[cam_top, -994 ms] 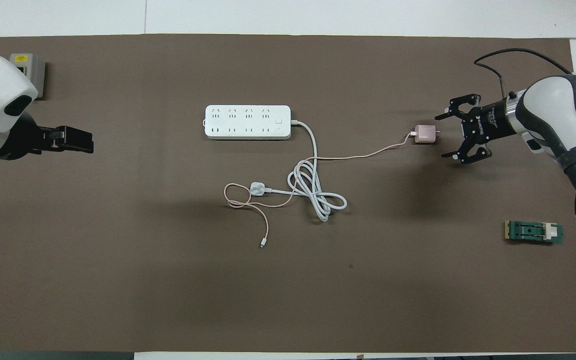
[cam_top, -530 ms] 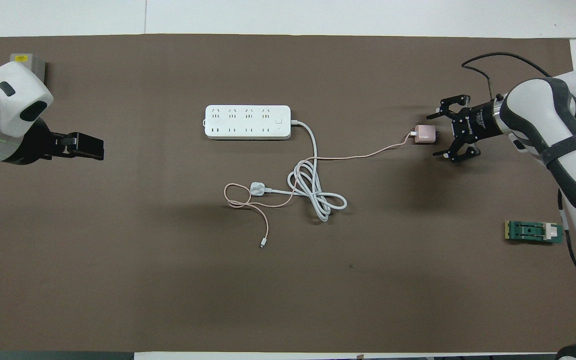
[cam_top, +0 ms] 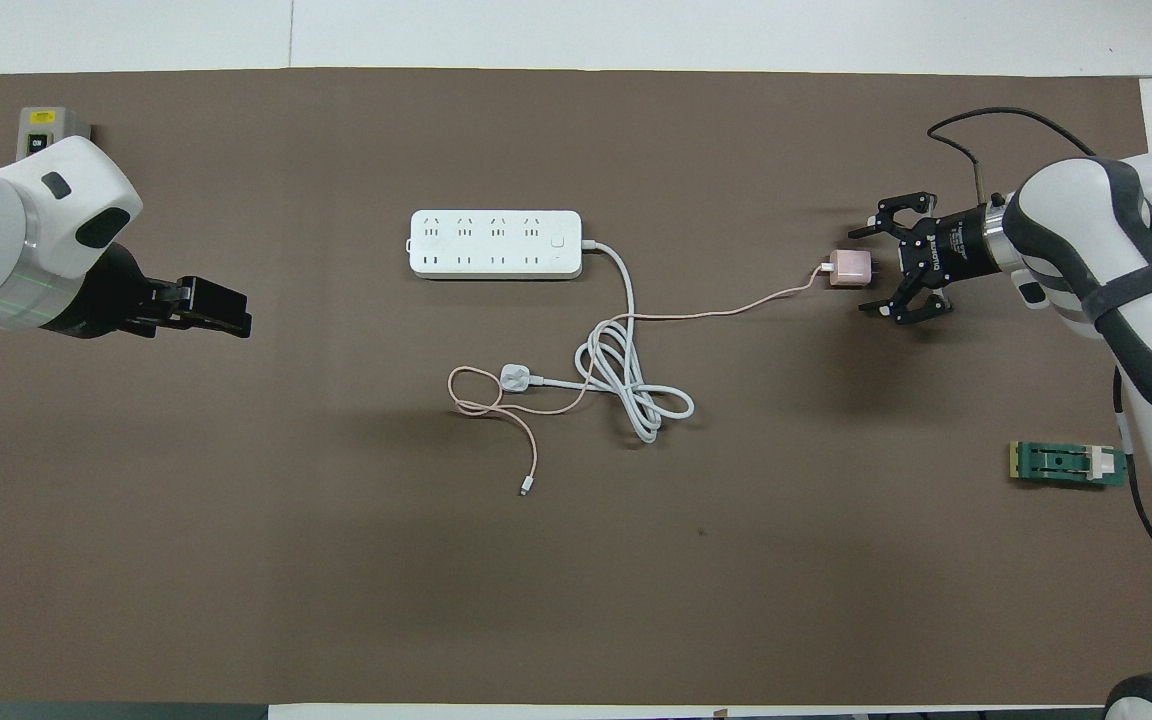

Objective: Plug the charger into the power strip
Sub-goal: 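Close the right gripper on the pink charger head, then lift the charger with the right gripper while the left gripper approaches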

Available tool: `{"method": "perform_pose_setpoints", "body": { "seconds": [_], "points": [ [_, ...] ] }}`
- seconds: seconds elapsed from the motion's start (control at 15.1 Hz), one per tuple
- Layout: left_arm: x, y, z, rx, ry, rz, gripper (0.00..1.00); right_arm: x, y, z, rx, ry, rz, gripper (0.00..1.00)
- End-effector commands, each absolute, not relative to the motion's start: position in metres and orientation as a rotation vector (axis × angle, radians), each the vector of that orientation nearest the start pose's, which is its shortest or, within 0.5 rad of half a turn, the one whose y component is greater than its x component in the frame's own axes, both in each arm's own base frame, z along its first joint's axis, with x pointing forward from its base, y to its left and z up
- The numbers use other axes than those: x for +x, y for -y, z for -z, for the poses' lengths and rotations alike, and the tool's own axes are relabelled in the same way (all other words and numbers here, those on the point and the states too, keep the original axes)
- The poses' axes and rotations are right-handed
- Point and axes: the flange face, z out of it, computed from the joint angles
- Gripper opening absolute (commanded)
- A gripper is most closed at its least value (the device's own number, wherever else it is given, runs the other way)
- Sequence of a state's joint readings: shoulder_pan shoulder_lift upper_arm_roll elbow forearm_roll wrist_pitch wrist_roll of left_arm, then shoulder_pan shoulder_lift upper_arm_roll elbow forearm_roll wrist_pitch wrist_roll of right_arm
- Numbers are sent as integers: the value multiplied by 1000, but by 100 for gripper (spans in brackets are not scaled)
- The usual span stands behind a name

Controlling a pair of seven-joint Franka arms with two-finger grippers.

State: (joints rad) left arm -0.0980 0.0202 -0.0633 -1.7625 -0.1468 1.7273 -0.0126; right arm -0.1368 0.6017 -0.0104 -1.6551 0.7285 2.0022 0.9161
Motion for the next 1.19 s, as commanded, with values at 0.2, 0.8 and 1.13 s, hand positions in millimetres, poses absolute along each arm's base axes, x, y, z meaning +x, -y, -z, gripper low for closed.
{"method": "perform_pose_setpoints", "body": {
  "seconds": [0.2,0.8,1.13],
  "points": [
    [567,91,-528,-3415,-225,-219,100,664,56,-241,-1948,-1689,-585,41],
    [591,78,-487,-3807,-35,-583,100,678,24,-276,-1950,-1686,-616,0],
    [600,56,-473,-3989,-47,-632,100,697,-29,-350,-1950,-1663,-673,0]
  ]
}}
